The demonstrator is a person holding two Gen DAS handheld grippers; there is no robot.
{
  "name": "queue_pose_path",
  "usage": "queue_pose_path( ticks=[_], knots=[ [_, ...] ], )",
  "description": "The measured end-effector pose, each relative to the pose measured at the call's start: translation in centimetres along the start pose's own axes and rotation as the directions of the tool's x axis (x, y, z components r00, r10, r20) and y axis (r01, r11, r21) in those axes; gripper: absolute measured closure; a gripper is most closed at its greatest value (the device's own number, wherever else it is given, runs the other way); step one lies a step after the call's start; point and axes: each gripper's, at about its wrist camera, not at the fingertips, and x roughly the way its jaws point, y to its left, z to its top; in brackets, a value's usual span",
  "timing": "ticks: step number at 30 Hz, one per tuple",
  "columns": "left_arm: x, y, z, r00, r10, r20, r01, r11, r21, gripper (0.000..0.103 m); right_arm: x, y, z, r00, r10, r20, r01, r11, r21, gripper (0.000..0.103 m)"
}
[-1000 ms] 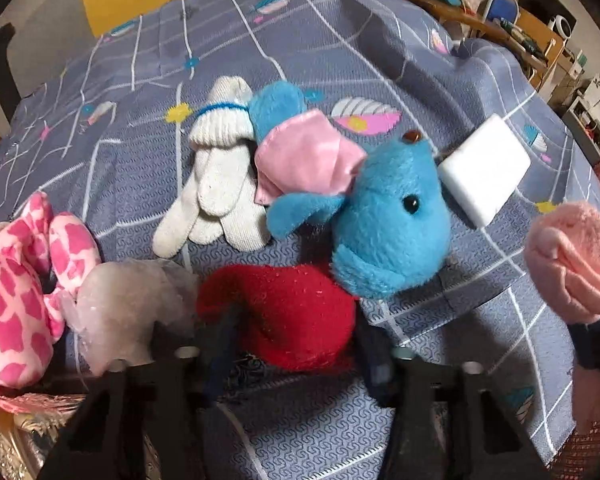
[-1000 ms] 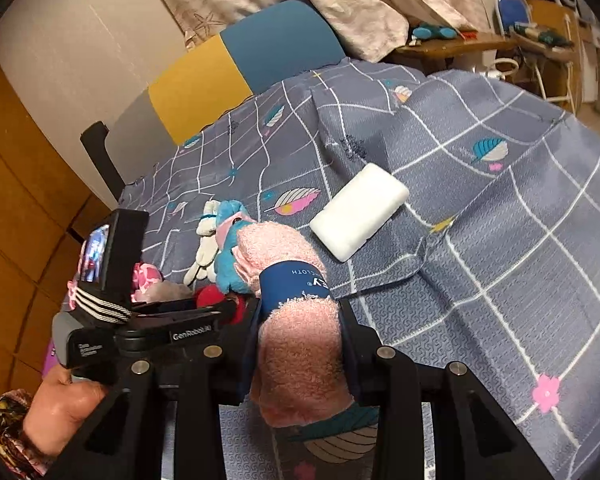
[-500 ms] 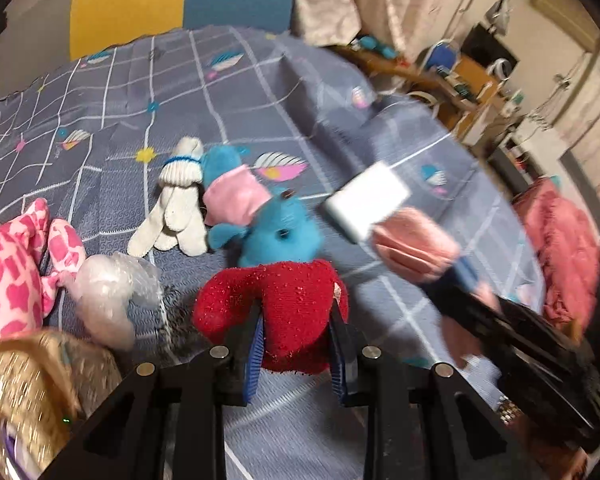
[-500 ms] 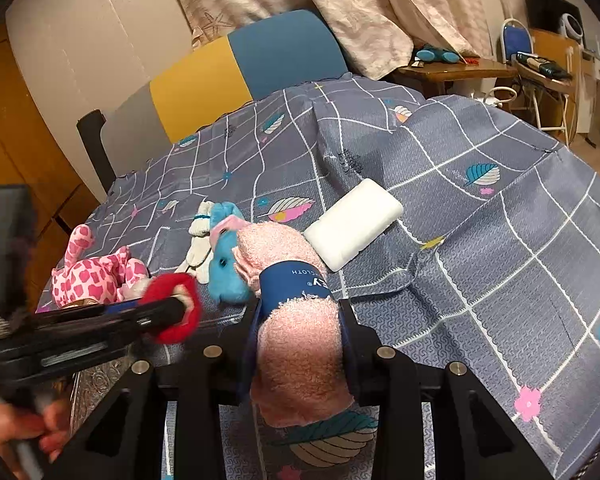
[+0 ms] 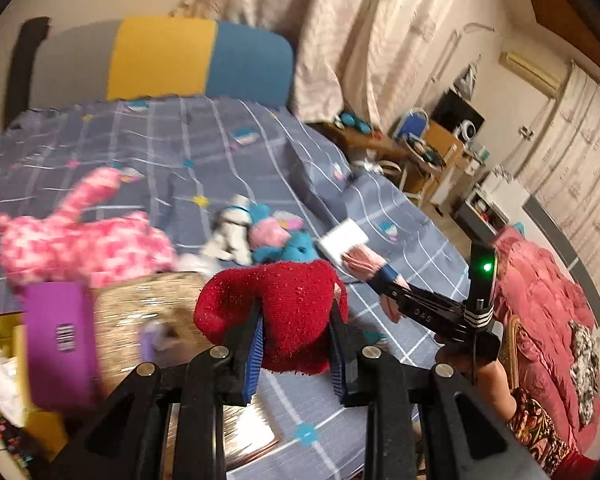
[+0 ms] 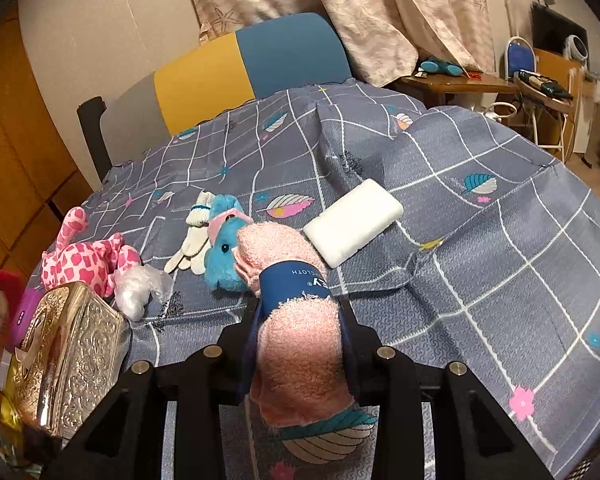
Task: Organize soft objects
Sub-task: 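Carry both to the tray, release red plush with left tool while right releases towel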
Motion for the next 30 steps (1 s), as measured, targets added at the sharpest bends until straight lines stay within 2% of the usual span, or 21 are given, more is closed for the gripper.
queue_pose_path(
  ticks=[7, 12, 16, 20, 25, 27, 28, 29, 30],
  knots=[
    [-5.3, 5.9, -1.8, 0.995, 0.083, 0.058, -0.075, 0.990, -0.123, 0.076, 0.5, 0.6, -0.7, 1.000, 0.002, -0.016, -0.002, 1.000, -0.017, 0.066],
    [-8.7, 11.3, -4.5, 0.984, 0.169, 0.056, -0.153, 0.963, -0.223, 0.076, 0.4, 1.1, -1.1, 1.000, 0.012, 0.003, -0.012, 0.999, -0.034, 0.066],
    [-10.1, 15.3, -6.8, 0.975, 0.223, 0.019, -0.209, 0.937, -0.281, 0.076, -0.4, 1.7, -1.8, 0.999, 0.010, 0.031, -0.009, 0.999, -0.031, 0.066],
    [-9.5, 18.1, -9.7, 0.963, 0.261, -0.072, -0.270, 0.921, -0.279, 0.075, -2.6, 3.5, -2.4, 0.997, 0.021, 0.068, -0.018, 0.999, -0.051, 0.066],
    [-7.0, 20.5, -12.4, 0.968, 0.200, -0.153, -0.239, 0.920, -0.311, 0.074, -6.3, 7.8, -2.8, 0.988, 0.083, 0.129, -0.068, 0.991, -0.117, 0.066],
    [-5.9, 20.6, -12.9, 0.963, 0.190, -0.189, -0.240, 0.927, -0.290, 0.068, -7.4, 9.8, -2.9, 0.983, 0.122, 0.137, -0.101, 0.984, -0.147, 0.066],
    [-5.6, 20.5, -13.2, 0.961, 0.194, -0.198, -0.246, 0.925, -0.289, 0.059, -8.1, 11.1, -3.1, 0.980, 0.145, 0.138, -0.122, 0.979, -0.164, 0.066],
    [-5.6, 20.5, -13.4, 0.961, 0.192, -0.197, -0.245, 0.925, -0.290, 0.053, -8.5, 12.2, -3.2, 0.977, 0.165, 0.139, -0.139, 0.974, -0.179, 0.066],
    [-5.8, 20.6, -13.5, 0.964, 0.188, -0.189, -0.238, 0.926, -0.293, 0.050, -8.9, 13.1, -3.4, 0.974, 0.180, 0.136, -0.152, 0.969, -0.193, 0.066]
  ],
)
